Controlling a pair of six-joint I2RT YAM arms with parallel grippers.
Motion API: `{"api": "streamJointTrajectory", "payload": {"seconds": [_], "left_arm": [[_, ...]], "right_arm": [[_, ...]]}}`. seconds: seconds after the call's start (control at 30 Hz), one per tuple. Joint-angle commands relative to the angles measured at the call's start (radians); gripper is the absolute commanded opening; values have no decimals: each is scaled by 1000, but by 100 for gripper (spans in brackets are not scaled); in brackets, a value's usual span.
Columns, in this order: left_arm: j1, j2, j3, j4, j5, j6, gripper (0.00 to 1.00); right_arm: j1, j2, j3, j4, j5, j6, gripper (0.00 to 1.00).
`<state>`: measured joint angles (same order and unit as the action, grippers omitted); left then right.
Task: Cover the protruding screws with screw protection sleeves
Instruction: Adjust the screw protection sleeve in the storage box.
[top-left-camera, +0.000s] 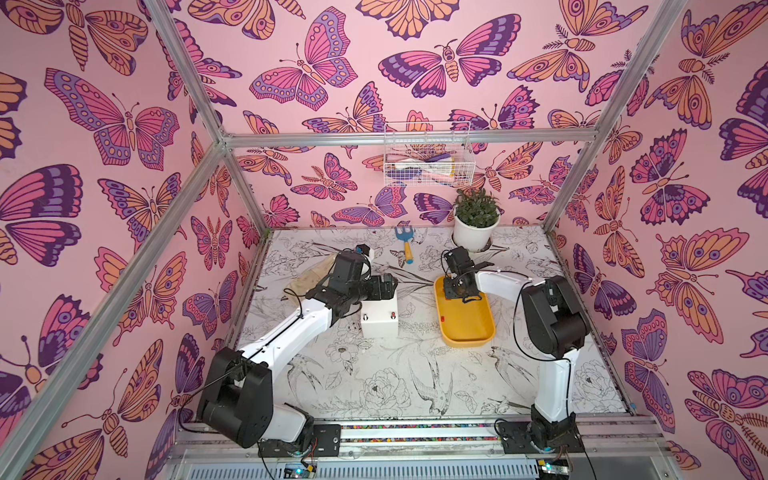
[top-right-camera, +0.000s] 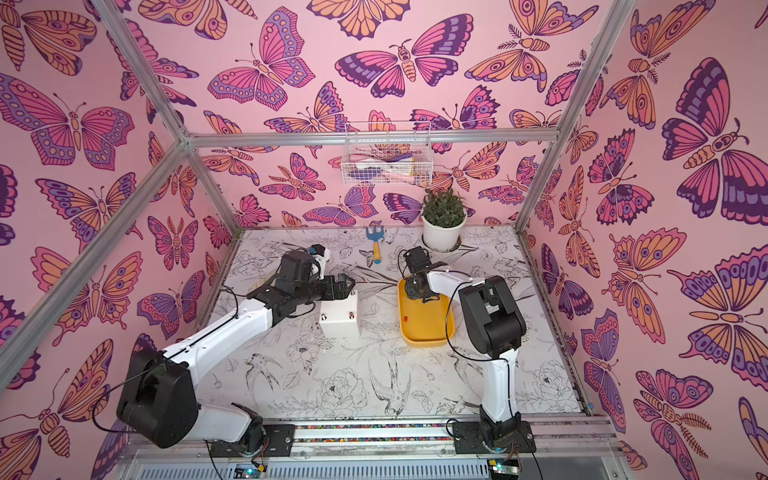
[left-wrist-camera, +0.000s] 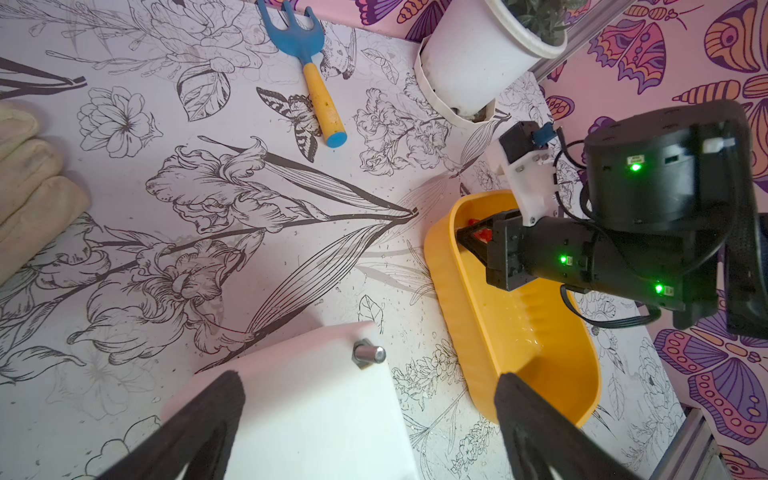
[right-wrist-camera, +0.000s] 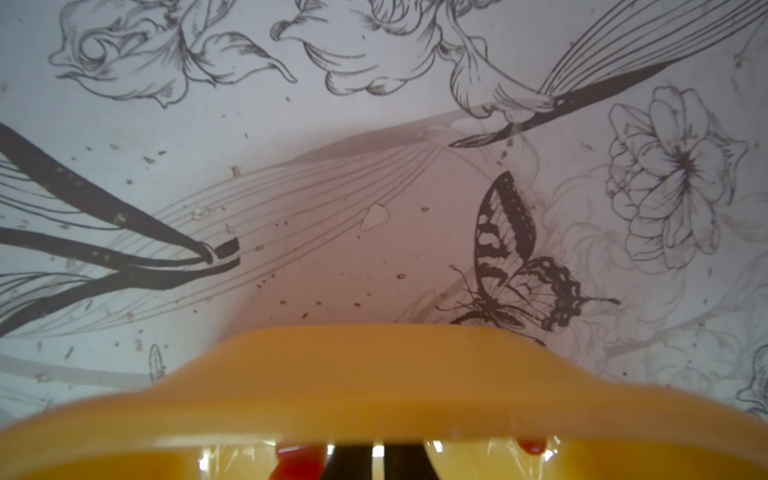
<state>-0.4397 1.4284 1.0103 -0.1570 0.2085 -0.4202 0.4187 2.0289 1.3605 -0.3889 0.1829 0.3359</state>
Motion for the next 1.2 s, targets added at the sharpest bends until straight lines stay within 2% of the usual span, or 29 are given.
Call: {"api": "streamJointTrajectory", "payload": {"seconds": [0.0,0.53,0.93,1.17], "left_arm": [[-5,-23,-13,14,-8,2,97],[-5,-84,-69,45,-5,-17,97],[-5,-120,-102,55,-3,-28,97],[-5,-123,-110,55,-1,-29,97]], "right_arm": [[-9,-25,-4,-41,0,-1,9],[-2,-180,-109,-99,-23,9,9],[14,-297,-218,-167,-84,50,10],[15,-309,-252,-191,-102,73,10]]}}
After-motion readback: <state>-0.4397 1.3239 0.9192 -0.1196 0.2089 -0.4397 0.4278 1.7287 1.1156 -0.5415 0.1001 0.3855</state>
